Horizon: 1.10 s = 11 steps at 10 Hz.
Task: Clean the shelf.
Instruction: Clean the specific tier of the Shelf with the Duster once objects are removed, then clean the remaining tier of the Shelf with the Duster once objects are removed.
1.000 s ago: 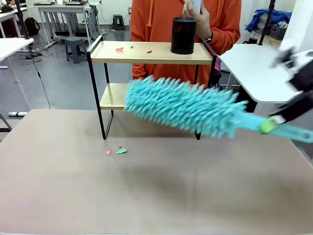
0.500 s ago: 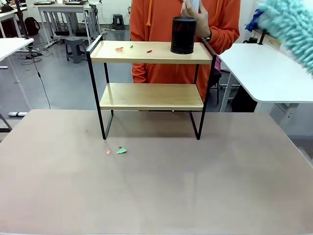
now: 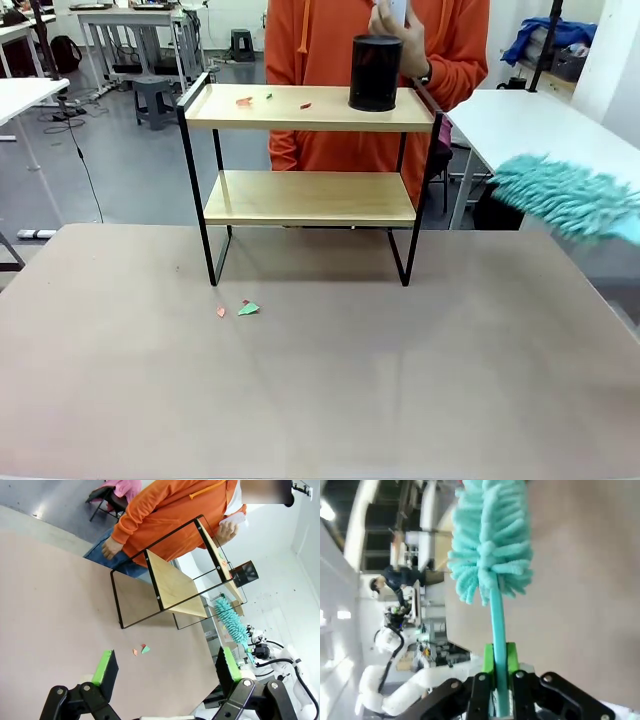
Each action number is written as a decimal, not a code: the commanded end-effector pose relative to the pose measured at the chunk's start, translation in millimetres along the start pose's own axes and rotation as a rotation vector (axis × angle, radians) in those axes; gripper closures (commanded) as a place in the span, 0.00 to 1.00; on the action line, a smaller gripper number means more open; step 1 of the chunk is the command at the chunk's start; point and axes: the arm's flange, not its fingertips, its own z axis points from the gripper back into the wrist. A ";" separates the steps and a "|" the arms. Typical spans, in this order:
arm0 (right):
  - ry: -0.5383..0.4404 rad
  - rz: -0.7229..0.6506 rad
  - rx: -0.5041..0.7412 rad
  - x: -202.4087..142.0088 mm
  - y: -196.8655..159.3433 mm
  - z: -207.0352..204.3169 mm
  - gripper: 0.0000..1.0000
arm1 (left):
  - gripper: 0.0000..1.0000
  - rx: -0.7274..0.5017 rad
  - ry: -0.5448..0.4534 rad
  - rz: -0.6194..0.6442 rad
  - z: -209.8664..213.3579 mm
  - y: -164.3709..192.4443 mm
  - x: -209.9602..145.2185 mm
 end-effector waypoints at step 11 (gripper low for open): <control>-0.090 0.027 0.045 -1.8 -13.0 22.7 0.88 | 0.00 -0.016 -0.017 -0.022 -1.2 -0.4 0.2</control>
